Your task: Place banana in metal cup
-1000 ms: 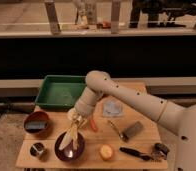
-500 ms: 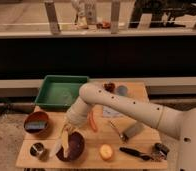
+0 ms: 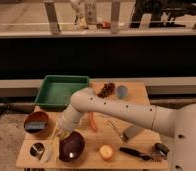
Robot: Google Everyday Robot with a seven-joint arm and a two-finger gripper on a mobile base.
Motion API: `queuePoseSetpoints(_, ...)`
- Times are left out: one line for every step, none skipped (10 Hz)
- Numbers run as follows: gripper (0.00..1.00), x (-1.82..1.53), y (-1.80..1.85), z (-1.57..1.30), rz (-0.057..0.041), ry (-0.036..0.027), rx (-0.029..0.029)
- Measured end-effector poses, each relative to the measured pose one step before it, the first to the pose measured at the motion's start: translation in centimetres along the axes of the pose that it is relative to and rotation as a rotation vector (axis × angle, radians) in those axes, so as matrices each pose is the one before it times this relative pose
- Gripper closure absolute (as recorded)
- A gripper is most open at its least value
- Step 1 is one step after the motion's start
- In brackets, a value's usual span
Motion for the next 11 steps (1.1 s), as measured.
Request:
queuePoseSetpoints(1.0, -0.362, -0.496, 0.531, -0.0084, -0.00222, 0.00112)
queuePoseSetpoints(1.0, -0.458, -0.598, 0.803, -0.01112, -0.00579, 0.00102)
queuePoseSetpoints(1.0, -0.085, -0.322, 0.471, -0.00488, -0.00437, -0.0015)
queuePoseSetpoints(1.0, -0.058, -0.48, 0.386, -0.00333, -0.00273, -0.00023)
queuePoseSetpoints(1.0, 0.034, -0.533, 0.459, 0.00303, -0.00011, 0.00002)
queuePoseSetpoints(1.0, 0.059, -0.282, 0.142, 0.00285, 0.002, 0.00304)
queuePoseSetpoints(1.0, -0.007, -0.261, 0.278, 0.00123, -0.00005, 0.00202)
queuePoseSetpoints(1.0, -0.082, -0.275, 0.284, 0.00003, -0.00196, 0.00115)
queuePoseSetpoints(1.0, -0.182, -0.278, 0.368, -0.00046, -0.00446, 0.00093)
queuePoseSetpoints(1.0, -0.235, -0.137, 0.322, -0.00047, -0.00406, -0.00025)
queuePoseSetpoints(1.0, -0.194, -0.091, 0.251, -0.0007, -0.00239, 0.00004)
